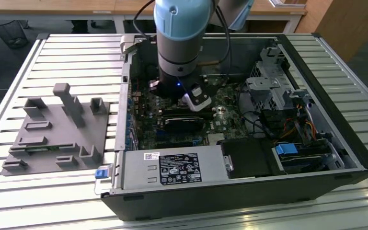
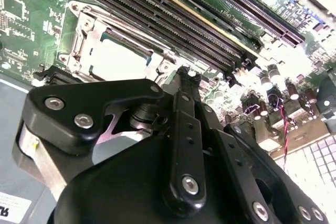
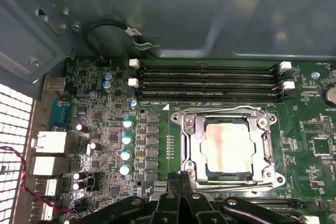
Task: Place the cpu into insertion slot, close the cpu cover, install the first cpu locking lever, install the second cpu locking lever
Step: 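Install the second cpu locking lever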
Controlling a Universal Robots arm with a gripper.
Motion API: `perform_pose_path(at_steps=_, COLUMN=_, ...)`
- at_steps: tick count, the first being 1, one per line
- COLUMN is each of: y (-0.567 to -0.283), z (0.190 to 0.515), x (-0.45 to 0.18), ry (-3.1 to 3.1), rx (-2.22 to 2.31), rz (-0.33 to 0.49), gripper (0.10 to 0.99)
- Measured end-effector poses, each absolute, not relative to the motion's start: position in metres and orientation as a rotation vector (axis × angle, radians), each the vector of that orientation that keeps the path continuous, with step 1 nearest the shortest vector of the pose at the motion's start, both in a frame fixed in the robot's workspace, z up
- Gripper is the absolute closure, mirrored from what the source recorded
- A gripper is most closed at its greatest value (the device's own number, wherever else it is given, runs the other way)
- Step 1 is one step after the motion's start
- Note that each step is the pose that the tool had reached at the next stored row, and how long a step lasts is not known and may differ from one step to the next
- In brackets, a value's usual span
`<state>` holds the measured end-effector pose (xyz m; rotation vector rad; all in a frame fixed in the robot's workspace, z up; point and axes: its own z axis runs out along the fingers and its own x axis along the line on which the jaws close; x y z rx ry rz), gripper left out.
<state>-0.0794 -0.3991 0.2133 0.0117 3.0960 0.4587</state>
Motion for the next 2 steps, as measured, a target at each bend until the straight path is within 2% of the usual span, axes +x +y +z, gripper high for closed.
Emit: perform_pose_path(at_steps=2, y=-0.3991, z=0.2138, x=-0.0794, ry=3.096, rx=0.012, rz=0.459, gripper=0.965)
